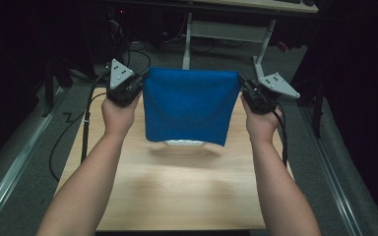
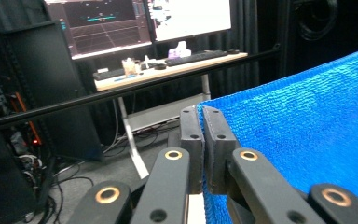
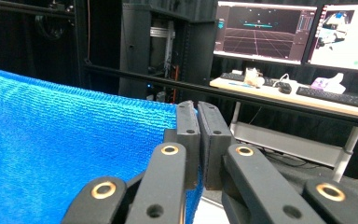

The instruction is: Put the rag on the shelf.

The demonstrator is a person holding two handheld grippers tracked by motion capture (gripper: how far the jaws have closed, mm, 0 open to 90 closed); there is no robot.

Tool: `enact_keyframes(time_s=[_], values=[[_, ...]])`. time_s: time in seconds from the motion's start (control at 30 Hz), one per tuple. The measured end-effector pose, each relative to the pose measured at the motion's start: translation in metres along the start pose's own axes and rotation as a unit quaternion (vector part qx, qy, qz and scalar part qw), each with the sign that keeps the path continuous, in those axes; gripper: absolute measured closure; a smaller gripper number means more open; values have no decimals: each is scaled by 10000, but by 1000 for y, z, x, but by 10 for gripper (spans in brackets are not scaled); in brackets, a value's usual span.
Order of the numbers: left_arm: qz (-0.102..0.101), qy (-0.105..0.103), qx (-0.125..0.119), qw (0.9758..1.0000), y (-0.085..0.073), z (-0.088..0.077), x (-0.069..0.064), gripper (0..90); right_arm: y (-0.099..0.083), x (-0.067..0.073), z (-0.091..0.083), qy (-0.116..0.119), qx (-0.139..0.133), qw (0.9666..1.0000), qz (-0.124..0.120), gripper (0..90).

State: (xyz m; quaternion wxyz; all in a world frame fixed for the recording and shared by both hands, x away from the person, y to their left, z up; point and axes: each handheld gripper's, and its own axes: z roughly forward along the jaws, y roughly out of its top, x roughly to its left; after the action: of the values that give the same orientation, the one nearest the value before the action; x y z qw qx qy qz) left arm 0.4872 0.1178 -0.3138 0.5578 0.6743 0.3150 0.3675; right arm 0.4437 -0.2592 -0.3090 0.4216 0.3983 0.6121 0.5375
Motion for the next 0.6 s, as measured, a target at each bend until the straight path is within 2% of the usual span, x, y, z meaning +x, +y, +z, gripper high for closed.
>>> enact_keyframes(time_s=[0.2,0.4,0.6], values=[[129,171,94,9997,9,11,8,880,6,-1,19,-76,84,9999,-57,889],[62,183,79,9998,17,15,15,877,14,-4,32,-118,153,9998,-56,889],[57,183,259,9995,18,21,19,874,18,-5,39,-139,172,9996,-153,889]])
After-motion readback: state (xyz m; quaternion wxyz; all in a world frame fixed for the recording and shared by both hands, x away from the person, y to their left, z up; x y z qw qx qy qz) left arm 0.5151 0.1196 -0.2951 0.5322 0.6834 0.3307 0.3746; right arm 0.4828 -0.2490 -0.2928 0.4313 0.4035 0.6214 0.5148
